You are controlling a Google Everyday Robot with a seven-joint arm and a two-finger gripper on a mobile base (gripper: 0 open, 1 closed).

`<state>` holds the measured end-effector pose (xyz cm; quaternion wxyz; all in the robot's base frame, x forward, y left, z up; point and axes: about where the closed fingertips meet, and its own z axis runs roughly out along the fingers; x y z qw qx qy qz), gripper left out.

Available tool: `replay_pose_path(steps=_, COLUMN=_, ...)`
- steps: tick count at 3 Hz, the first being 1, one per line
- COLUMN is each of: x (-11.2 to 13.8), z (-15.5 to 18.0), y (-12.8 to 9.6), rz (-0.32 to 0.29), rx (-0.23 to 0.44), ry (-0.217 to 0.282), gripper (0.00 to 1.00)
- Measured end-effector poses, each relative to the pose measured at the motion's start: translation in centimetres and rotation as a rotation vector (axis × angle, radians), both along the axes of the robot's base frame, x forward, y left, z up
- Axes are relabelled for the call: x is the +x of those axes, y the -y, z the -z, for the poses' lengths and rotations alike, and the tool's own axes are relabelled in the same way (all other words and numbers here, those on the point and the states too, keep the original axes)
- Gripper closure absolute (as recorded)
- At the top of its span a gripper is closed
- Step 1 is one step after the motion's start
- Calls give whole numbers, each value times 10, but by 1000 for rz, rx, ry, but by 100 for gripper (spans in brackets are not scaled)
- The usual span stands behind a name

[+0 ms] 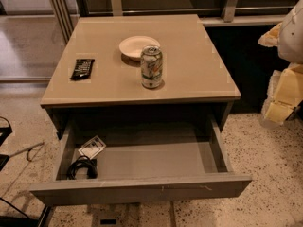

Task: Place 7up can into top drawer

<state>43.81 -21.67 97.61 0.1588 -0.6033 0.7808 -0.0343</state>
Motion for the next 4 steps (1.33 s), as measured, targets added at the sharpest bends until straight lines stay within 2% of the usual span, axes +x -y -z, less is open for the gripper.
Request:
replay_pose_path(steps=2, x=9, z=0, y=-1, rz=6, rx=2, ry=-4, gripper=0)
replay_pose_path(steps=3, x=39, z=1, y=-8, rz=17, rx=71, ry=9, gripper=0)
replay_pose_path(steps=4, x=71, z=1, y=-28, rz=6, rx=157, ry=26, gripper=0)
